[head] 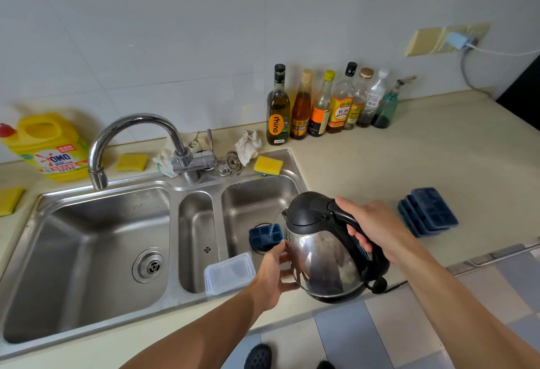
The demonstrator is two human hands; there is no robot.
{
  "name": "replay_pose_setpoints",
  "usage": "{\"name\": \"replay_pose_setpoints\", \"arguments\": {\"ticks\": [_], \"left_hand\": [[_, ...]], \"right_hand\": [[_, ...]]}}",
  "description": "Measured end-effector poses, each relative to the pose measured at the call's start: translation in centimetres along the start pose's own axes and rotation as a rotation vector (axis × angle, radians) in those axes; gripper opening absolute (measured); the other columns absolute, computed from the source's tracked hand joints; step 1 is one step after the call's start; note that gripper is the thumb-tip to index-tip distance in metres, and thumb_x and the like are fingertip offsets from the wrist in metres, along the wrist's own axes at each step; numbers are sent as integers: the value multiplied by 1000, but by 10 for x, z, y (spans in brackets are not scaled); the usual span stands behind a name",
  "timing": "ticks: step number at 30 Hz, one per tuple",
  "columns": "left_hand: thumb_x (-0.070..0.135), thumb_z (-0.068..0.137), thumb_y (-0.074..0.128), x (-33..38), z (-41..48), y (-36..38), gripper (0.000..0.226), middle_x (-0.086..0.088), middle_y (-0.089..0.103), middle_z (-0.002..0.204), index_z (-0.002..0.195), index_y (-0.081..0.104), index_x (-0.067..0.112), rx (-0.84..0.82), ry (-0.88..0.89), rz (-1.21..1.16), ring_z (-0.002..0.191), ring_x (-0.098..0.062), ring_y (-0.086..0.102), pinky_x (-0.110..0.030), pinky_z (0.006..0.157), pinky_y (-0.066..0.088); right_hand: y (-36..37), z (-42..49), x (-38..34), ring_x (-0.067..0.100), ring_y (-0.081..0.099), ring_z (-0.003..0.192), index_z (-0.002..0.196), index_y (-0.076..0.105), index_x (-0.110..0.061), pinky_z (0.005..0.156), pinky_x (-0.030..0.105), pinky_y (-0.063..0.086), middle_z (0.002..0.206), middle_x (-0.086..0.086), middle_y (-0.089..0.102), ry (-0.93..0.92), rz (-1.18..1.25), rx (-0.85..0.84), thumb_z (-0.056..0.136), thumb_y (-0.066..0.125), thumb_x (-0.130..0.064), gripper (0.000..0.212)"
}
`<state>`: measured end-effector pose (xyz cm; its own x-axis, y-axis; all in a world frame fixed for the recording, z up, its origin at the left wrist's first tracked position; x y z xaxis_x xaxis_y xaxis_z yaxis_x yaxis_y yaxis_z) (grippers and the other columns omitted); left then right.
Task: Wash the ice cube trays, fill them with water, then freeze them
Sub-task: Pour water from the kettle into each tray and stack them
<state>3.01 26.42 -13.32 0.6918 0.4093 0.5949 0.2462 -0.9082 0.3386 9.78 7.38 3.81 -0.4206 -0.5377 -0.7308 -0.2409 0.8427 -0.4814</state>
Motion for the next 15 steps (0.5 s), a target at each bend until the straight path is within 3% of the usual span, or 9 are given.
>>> {"name": "replay_pose_setpoints", "arguments": {"ticks": [4,9,15], "left_hand": [[46,104,42,1,-1,3,46,-7,72,107,111,71,10,-4,1,10,94,-25,64,-44,80,58],[46,104,44,3,1,4,45,-8,73,109,112,71,12,10,-5,12,100,-28,65,-48,88,57],[47,103,47,6,5,5,42,-3,78,95,108,71,14,8,-24,-5,100,-30,67,-48,90,58]], "right_hand": [[-2,0,1,19,43,37,55,61,-10,40,23,39,46,6,51,6,-2,5,89,61,-61,61],[-4,0,2,19,43,37,56,61,-9,41,25,39,46,7,51,8,9,8,90,61,-60,61],[-6,3,-1,19,43,37,55,61,-10,44,26,40,46,6,51,9,10,7,90,61,-60,61]]}}
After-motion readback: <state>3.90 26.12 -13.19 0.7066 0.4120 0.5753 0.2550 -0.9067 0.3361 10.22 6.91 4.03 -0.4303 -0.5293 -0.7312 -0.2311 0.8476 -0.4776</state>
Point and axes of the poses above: each hand's wrist, its own z-axis towards the middle knuckle, its own y-axis out of the palm, x = y × z, the point moved 2 cm from there along z, towards the middle knuckle
